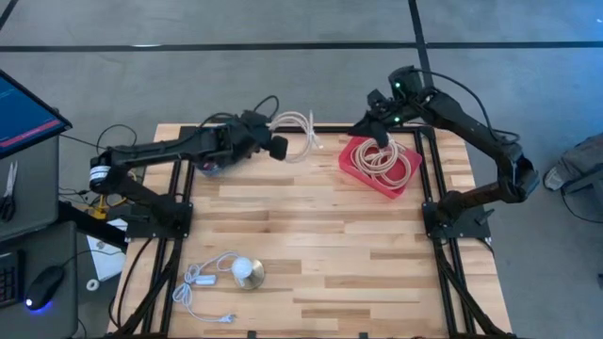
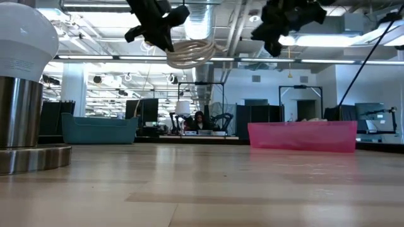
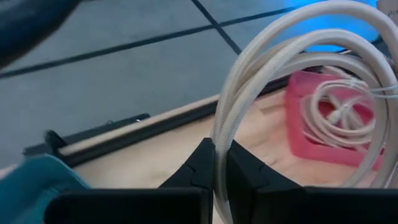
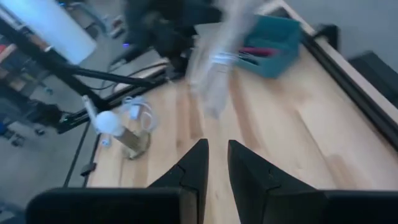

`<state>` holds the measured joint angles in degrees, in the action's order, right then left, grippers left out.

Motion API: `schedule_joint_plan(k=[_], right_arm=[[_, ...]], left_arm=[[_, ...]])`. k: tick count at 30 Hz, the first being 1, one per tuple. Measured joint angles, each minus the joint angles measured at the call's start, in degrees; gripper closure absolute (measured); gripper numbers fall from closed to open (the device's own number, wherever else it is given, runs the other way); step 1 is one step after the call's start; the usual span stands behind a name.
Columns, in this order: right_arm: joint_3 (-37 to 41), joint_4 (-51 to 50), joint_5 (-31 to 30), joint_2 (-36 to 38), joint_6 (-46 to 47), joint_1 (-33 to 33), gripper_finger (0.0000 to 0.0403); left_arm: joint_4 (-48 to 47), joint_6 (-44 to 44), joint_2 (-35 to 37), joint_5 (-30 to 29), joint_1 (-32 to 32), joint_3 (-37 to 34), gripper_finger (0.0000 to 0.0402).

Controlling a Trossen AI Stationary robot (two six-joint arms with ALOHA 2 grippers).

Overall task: Pick & Place USB Port
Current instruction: Put the white charger cable into pink bin

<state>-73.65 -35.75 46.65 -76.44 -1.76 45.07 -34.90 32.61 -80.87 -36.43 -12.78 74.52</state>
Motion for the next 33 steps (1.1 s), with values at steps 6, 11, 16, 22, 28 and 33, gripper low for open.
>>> schedule_joint_plan(k=[6, 11, 16, 22, 28, 33], right_arm=[[0.0, 6.2, -0.3, -0.3, 6.0, -5.9, 0.0349], [-0.1, 9.9, -3.8, -1.4, 9.7, -9.3, 0.0349], [0.0, 13.3, -9.6, -4.6, 14.7, -12.7, 0.0334], [-0.2, 17.7, -10.7, -8.5, 17.8, -15.5, 0.0270], [-2.5, 19.3, -10.3, -9.1, 18.1, -15.4, 0.0190], [-4.6, 21.6, -10.6, -9.1, 18.0, -15.4, 0.0166]], left_arm=[[0.1, -7.4, 0.9, 3.3, -3.3, 0.0, 0.0385], [1.4, -11.2, 2.2, 5.2, -3.7, 0.0, 0.0385], [3.8, -13.8, 2.6, 6.8, -3.7, 0.0, 0.0385], [4.0, -14.4, 2.6, 7.3, -3.6, 0.0, 0.0385], [4.0, -14.4, 2.6, 7.0, -3.7, 0.0, 0.0385], [4.2, -14.0, 2.6, 7.8, -3.6, 0.0, 0.0385]])
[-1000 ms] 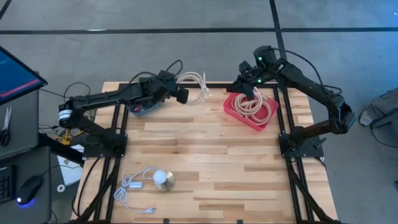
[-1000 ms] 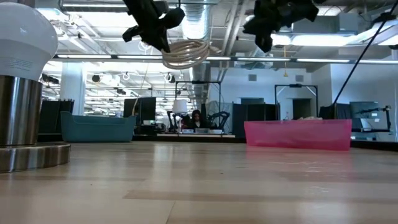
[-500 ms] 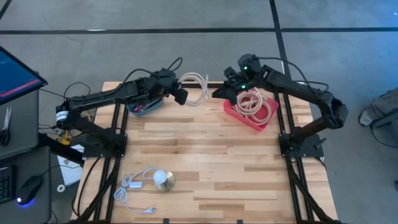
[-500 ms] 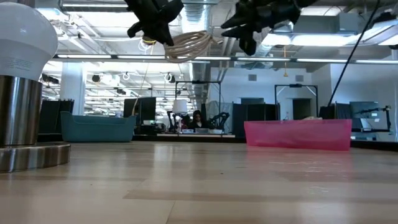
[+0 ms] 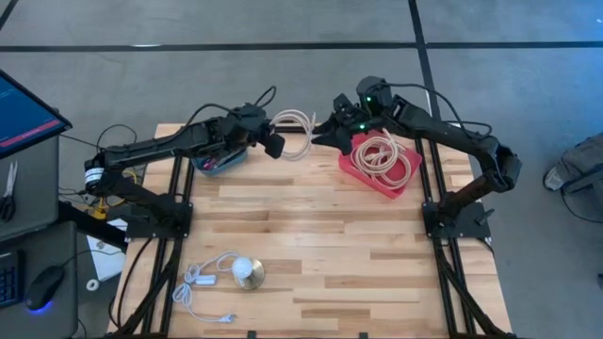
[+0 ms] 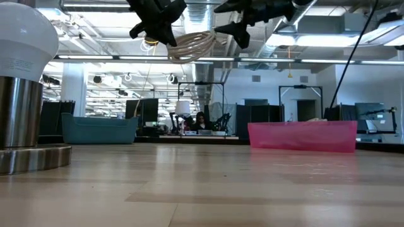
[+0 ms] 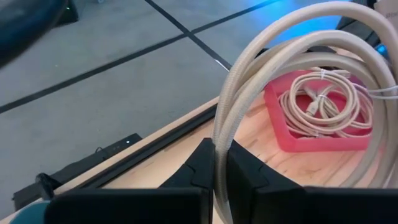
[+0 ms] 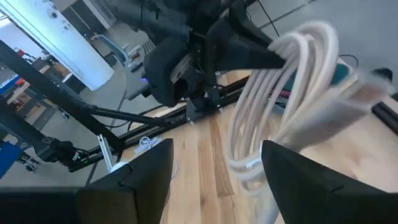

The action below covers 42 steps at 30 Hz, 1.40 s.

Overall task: Pick & Place USB Port
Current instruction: Put the white charger cable into pink bin

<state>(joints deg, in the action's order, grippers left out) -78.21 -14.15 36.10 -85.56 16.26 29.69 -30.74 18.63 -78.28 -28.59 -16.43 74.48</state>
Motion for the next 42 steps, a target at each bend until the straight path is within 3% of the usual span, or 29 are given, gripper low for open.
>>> schedule_joint_plan(k=[10, 21, 42], right_arm=[[-0.3, -0.3, -2.2, 0.0, 0.8, 0.0, 0.0194], [-0.3, -7.1, -3.1, 0.0, 0.3, 2.1, 0.0188], [-0.1, -2.0, -3.6, -3.7, -0.3, -0.3, 0.0220]], left_arm=[[0.4, 1.1, 0.0, 2.1, 0.0, 0.0, 0.0385], [0.6, 1.2, 0.0, 2.5, 0.0, 0.0, 0.0385], [1.9, 1.3, 0.0, 3.6, 0.3, 0.0, 0.0386]])
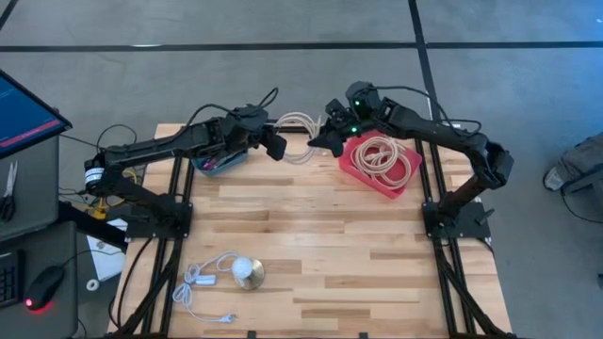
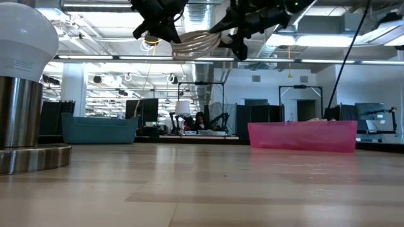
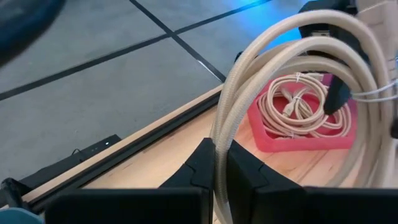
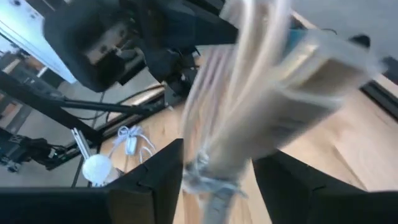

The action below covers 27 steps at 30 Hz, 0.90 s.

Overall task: Pick & Place USB Port
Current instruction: Put the white charger cable into pink bin

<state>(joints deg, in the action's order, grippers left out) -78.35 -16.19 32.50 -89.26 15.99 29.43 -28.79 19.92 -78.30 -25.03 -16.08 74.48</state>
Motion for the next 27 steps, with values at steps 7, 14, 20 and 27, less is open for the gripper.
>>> schedule_joint_plan(k=[7, 14, 20, 27], right_arm=[[-0.1, 4.9, 0.2, -0.8, 0.4, -0.1, 0.0314], [-0.1, 5.6, 0.7, -0.6, 0.8, 0.8, 0.0348], [-0.1, 4.9, 0.9, 0.1, 0.4, 1.7, 0.0348], [-0.1, -2.0, 0.4, 4.5, -4.2, 5.2, 0.0348]], left_arm=[[0.0, 0.0, 0.0, -0.2, 0.0, 0.0, 0.0386], [0.3, 0.0, 0.0, 0.0, 0.0, 0.0, 0.0380], [0.3, -1.3, 0.0, 0.2, 0.0, 0.0, 0.0359], [1.0, -1.6, 0.0, 0.9, 0.0, 0.1, 0.0311]])
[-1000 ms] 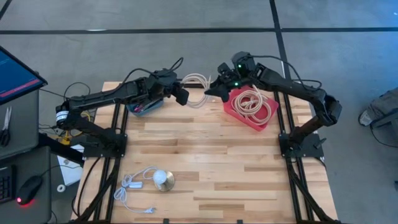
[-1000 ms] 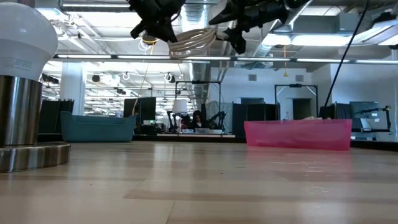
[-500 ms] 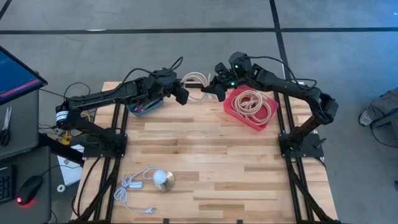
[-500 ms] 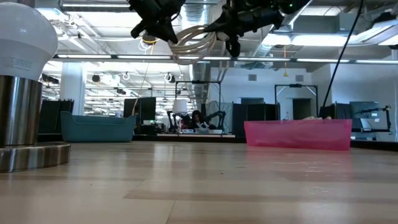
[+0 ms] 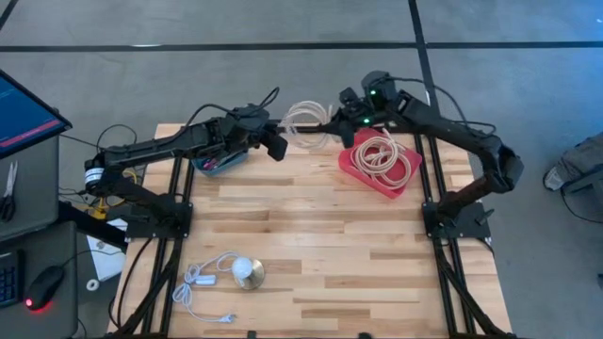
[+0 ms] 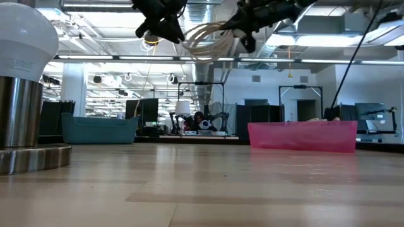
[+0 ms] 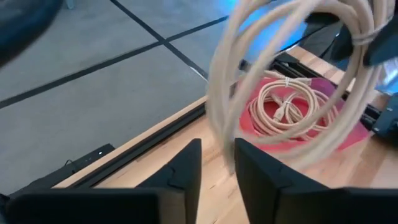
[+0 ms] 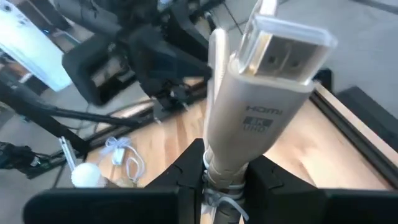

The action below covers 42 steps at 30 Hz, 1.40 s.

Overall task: Pick & Place USB Port
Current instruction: Put the white charger cable into pink bin

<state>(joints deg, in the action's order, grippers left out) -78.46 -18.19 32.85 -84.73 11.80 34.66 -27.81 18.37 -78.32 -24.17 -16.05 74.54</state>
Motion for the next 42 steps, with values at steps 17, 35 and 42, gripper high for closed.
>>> schedule_joint_plan(k=[17, 35, 42], right_arm=[[-0.1, -44.6, -19.4, 15.3, -10.4, 7.9, 0.0348], [0.0, -49.6, -19.2, 5.7, -13.9, 8.0, 0.0348], [0.0, -46.7, -18.7, 0.9, -15.4, 8.3, 0.0348]], left_arm=[[-0.9, -0.2, 0.0, -3.3, -0.7, -0.1, 0.0241], [-0.7, 0.1, 0.0, -3.2, -0.6, -0.1, 0.0241], [-0.7, 0.1, 0.0, -3.2, -0.6, -0.1, 0.0243]])
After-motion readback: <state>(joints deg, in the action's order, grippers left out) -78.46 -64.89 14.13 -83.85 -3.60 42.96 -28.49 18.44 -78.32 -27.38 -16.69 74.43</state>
